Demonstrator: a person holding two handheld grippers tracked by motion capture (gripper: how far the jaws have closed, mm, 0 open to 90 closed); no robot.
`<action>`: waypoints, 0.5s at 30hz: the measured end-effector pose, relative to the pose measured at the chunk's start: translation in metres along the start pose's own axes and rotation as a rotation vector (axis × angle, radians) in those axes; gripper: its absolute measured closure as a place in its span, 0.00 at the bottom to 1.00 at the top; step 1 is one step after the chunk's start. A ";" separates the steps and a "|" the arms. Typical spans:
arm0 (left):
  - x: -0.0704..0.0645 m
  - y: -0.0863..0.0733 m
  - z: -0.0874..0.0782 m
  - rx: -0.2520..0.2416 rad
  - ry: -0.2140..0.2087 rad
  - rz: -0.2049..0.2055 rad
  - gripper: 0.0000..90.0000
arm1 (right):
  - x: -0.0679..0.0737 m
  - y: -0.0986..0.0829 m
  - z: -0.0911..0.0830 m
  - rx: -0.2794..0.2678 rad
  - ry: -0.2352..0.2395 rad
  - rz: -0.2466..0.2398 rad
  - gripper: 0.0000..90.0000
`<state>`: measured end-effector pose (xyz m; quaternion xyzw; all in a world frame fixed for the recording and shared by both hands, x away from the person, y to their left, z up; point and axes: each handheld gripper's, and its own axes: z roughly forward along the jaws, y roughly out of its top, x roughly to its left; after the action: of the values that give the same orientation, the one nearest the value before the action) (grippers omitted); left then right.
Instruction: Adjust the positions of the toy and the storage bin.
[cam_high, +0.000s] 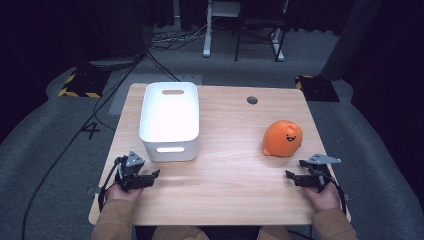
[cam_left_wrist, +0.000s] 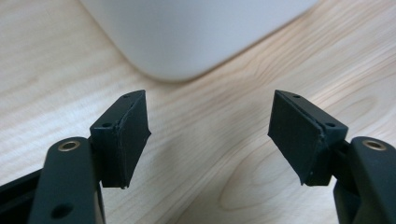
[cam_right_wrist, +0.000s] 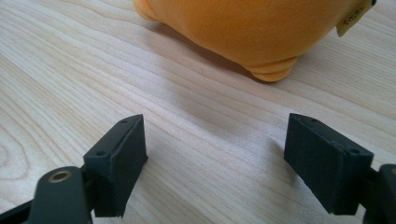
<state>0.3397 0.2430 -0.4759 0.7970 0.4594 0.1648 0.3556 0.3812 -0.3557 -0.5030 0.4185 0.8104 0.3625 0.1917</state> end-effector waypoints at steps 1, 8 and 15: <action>0.000 0.000 0.000 0.000 0.000 0.000 0.32 | 0.000 0.000 0.000 0.000 0.000 0.000 0.23; 0.001 0.012 -0.021 -0.047 -0.046 -0.034 0.33 | 0.001 0.000 0.000 -0.007 0.001 -0.004 0.26; 0.005 0.027 -0.042 -0.095 -0.086 -0.035 0.35 | 0.001 0.000 0.000 -0.006 0.005 -0.001 0.26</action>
<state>0.3345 0.2560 -0.4276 0.7774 0.4494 0.1456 0.4154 0.3803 -0.3552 -0.5030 0.4165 0.8100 0.3659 0.1911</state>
